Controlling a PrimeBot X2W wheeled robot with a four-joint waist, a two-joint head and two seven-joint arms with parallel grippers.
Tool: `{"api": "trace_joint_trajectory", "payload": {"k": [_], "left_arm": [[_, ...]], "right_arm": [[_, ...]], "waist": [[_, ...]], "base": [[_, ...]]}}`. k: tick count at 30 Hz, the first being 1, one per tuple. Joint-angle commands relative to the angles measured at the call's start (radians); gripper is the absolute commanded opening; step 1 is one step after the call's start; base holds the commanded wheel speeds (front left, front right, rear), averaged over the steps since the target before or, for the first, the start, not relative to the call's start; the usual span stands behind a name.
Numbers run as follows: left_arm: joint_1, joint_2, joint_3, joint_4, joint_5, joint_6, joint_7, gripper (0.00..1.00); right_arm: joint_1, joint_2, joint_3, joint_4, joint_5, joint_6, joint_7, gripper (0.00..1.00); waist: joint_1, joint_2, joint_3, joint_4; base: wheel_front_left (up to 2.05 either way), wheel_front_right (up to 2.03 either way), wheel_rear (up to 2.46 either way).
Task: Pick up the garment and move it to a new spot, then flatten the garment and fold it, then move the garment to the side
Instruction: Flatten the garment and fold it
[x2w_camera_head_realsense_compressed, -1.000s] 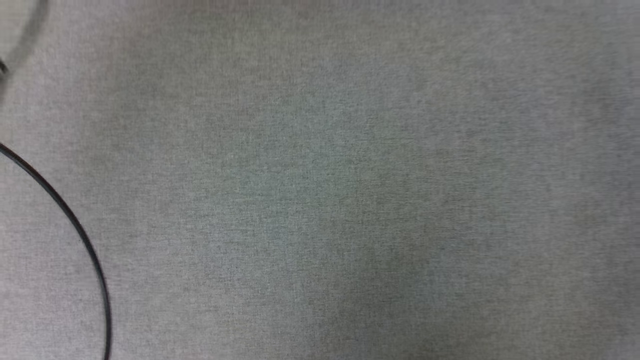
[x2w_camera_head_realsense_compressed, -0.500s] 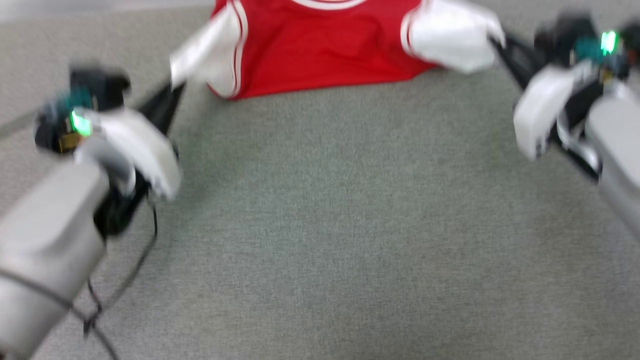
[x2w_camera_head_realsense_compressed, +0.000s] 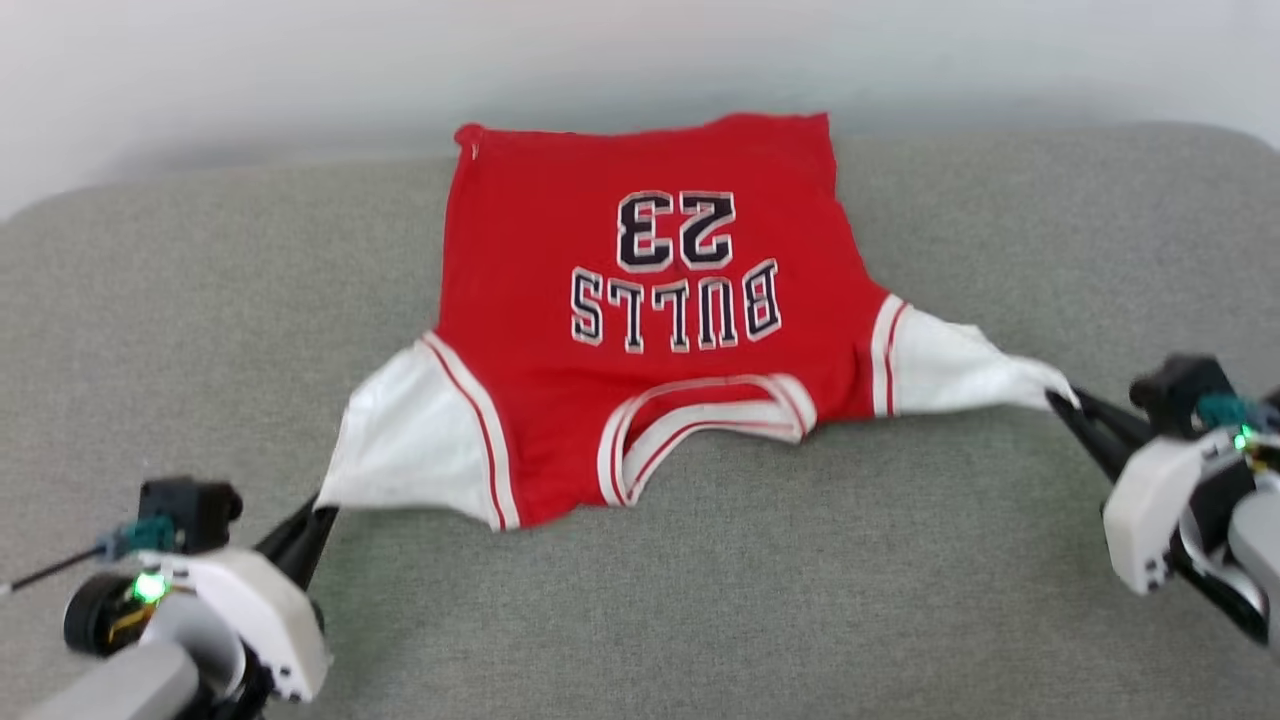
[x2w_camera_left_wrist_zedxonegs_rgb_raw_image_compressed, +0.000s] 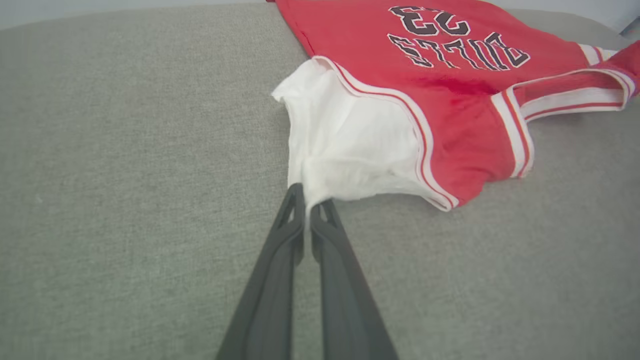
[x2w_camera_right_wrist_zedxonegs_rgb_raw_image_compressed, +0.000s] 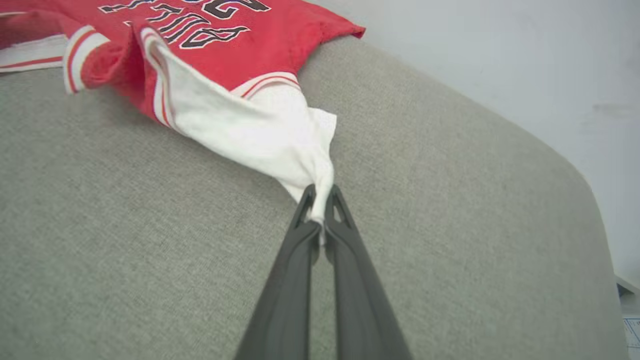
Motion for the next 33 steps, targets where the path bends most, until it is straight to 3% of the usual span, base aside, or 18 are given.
{"api": "trace_joint_trajectory", "payload": {"k": [1, 7, 15, 21, 25, 26, 27, 28, 33], "left_arm": [[0.053, 0.029, 0.001, -0.027, -0.019, 0.020, -0.006, 0.00], [0.176, 0.078, -0.001, -0.102, -0.065, 0.063, -0.012, 0.00], [0.337, 0.141, -0.021, -0.189, -0.099, 0.119, -0.020, 0.00], [0.381, 0.158, -0.016, -0.228, -0.100, 0.141, -0.022, 0.00], [0.367, 0.147, -0.010, -0.236, -0.081, 0.150, -0.023, 0.00], [0.362, 0.143, -0.008, -0.237, -0.079, 0.151, -0.024, 0.00], [0.356, 0.139, -0.007, -0.238, -0.071, 0.151, -0.024, 0.00], [0.349, 0.134, -0.002, -0.239, -0.067, 0.154, -0.024, 0.00], [0.318, 0.114, 0.010, -0.250, -0.025, 0.164, -0.027, 0.00]], "right_arm": [[0.056, -0.026, -0.016, -0.019, 0.010, -0.001, -0.009, 0.00], [0.203, -0.078, -0.044, -0.089, 0.023, -0.001, 0.004, 0.00], [0.445, -0.149, -0.169, -0.216, 0.019, -0.001, 0.052, 0.00], [0.621, -0.175, -0.259, -0.301, -0.005, -0.001, 0.133, 0.00], [0.661, -0.157, -0.320, -0.347, -0.038, -0.001, 0.189, 0.00], [0.659, -0.150, -0.340, -0.362, -0.050, -0.001, 0.200, 0.05], [0.656, -0.144, -0.358, -0.374, -0.058, -0.001, 0.214, 0.40], [0.648, -0.139, -0.383, -0.389, -0.068, -0.001, 0.222, 1.00], [0.583, -0.145, -0.531, -0.459, -0.118, -0.001, 0.242, 1.00]], "waist": [[0.0002, 0.0000, -0.036, -0.003], [0.0002, 0.0000, -0.068, -0.005], [0.0002, 0.0000, -0.094, -0.001], [0.0002, 0.0000, -0.090, 0.006], [0.0002, 0.0000, -0.078, 0.003], [0.0002, 0.0000, -0.074, 0.002], [0.0002, 0.0000, -0.070, 0.001], [0.0002, 0.0000, -0.065, 0.000], [0.0002, 0.0000, -0.032, 0.005]], "base": [[0.00, 0.00, 0.00], [0.00, 0.00, 0.00], [0.00, 0.00, 0.00], [0.00, 0.00, 0.00], [0.00, 0.00, 0.00], [0.00, 0.00, 0.00], [0.00, 0.00, 0.00], [0.00, 0.00, 0.00], [0.00, 0.00, 0.00]]}}
